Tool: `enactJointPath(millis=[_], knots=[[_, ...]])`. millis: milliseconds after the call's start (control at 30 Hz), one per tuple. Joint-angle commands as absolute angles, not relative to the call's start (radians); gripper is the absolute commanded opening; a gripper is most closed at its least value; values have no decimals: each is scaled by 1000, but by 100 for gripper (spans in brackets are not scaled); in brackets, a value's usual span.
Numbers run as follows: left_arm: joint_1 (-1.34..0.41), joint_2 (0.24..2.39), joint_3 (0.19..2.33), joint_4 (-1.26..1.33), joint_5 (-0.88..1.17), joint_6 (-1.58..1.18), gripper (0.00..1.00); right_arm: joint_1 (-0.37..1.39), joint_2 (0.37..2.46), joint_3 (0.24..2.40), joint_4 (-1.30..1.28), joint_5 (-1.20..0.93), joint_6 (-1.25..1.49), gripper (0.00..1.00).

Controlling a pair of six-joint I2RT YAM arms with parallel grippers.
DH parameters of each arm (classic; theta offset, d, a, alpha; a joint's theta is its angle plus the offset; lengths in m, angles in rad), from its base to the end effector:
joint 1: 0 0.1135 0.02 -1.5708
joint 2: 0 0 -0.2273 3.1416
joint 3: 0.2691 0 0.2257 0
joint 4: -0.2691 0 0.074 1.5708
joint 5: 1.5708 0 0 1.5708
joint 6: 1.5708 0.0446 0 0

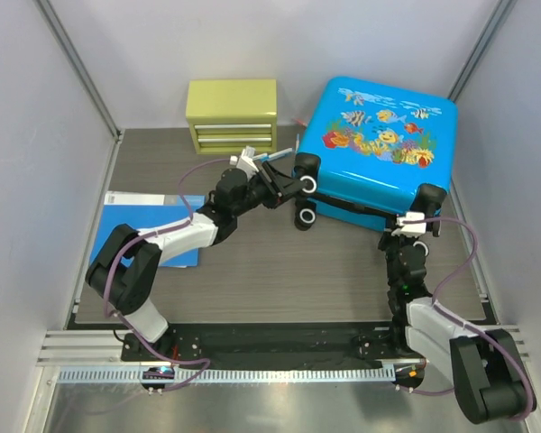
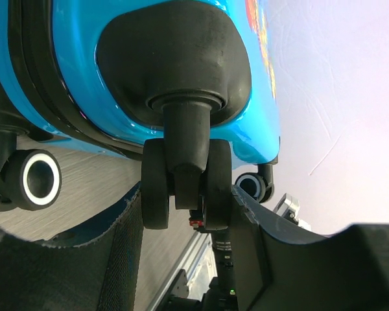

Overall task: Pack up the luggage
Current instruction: Zip the luggage at the center of the board.

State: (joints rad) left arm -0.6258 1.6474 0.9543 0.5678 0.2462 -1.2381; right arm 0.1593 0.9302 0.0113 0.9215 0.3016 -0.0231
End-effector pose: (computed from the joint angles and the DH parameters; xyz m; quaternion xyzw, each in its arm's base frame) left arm 0.2850 -0.2194 0.2326 -0.1469 0.7342 -0.5819 0.3175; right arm 0.1803 0.0155 0.1595 0.0423 0.7050 -0.0582 0.7056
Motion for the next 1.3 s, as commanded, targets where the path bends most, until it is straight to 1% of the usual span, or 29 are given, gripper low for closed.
enactJointPath(millis=[0, 133, 633, 867, 1133, 1167, 1267], knots=[[-515, 1531, 1005, 649, 146, -1200, 0, 101, 801, -18, 1057, 623, -34, 1], [-505, 1516, 1012, 629, 147, -1198, 0, 101, 761, -12, 979, 647, -29, 1], [-428, 1476, 1063, 531, 155, -1166, 0, 101, 675, -26, 894, 701, -18, 1], [-411, 1473, 1098, 494, 160, -1143, 0, 101, 715, -14, 928, 706, -52, 1], [-381, 1473, 1130, 442, 169, -1100, 0, 100, 736, -12, 951, 652, -69, 1], [-377, 1474, 1137, 431, 169, -1092, 0, 100, 721, -12, 940, 631, -68, 1], [-376, 1479, 1187, 349, 179, -1026, 0, 100, 668, 52, 803, 546, -25, 1]])
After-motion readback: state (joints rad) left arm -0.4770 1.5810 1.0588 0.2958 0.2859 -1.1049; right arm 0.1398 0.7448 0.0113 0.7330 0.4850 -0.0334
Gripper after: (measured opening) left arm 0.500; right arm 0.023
